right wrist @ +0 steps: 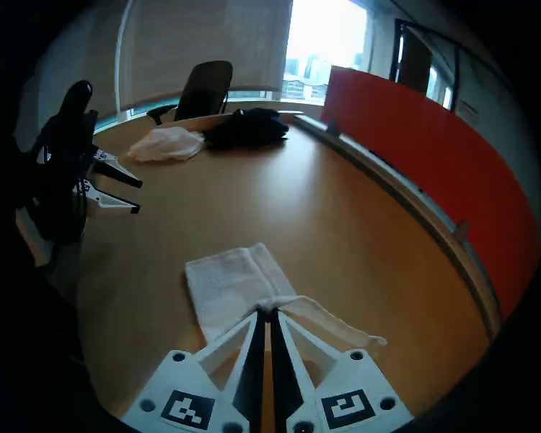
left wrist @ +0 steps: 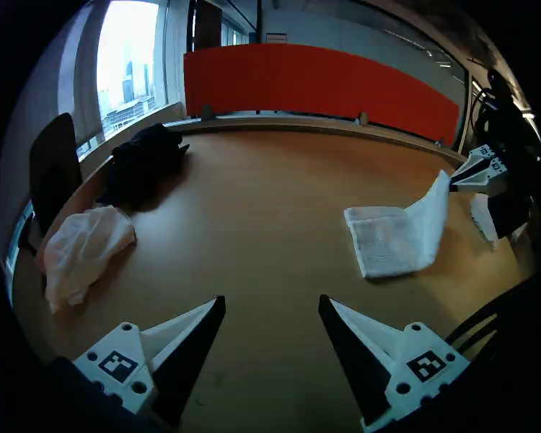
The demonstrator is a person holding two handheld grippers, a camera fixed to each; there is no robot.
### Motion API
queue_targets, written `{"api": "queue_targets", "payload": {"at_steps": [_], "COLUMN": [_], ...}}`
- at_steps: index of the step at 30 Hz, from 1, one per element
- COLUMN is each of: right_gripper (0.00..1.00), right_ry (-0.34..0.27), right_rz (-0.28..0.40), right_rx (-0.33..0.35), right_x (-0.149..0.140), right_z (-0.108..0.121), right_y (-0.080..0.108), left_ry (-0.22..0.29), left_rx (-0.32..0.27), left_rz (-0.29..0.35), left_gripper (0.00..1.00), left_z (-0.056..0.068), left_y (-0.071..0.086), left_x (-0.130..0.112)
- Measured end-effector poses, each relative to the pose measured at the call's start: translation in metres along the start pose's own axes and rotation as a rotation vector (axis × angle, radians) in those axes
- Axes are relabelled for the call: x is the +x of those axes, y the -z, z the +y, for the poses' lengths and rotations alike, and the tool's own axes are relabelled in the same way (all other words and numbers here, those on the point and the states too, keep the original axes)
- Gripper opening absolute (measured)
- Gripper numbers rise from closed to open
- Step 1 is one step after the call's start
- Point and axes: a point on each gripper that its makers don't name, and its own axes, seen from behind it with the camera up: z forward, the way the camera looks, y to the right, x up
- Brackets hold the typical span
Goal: Fold towel
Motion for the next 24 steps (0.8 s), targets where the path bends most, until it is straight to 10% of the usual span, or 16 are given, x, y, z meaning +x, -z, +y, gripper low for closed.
{"api": "queue_targets", "payload": {"at_steps": [17, 24], "right_gripper": [0.05, 0.05], "right_ry": [0.092, 0.086], "right_rz": [-0.109, -0.116], "right_rx": [0.246, 0.25], "right_x": [-0.002, -0.003], "right_z": [-0.085, -0.089], "right_y": [-0.109, -0.114], "left_ry": [0.019, 0.026], "left_rx": [0.023, 0.021], "left_rz": [0.002, 0.002], "left_gripper": [0.96, 0.96], "left_z": [-0.006, -0.005], "left_y": [0.009, 0.009], "left_x": [-0.003, -0.006]}}
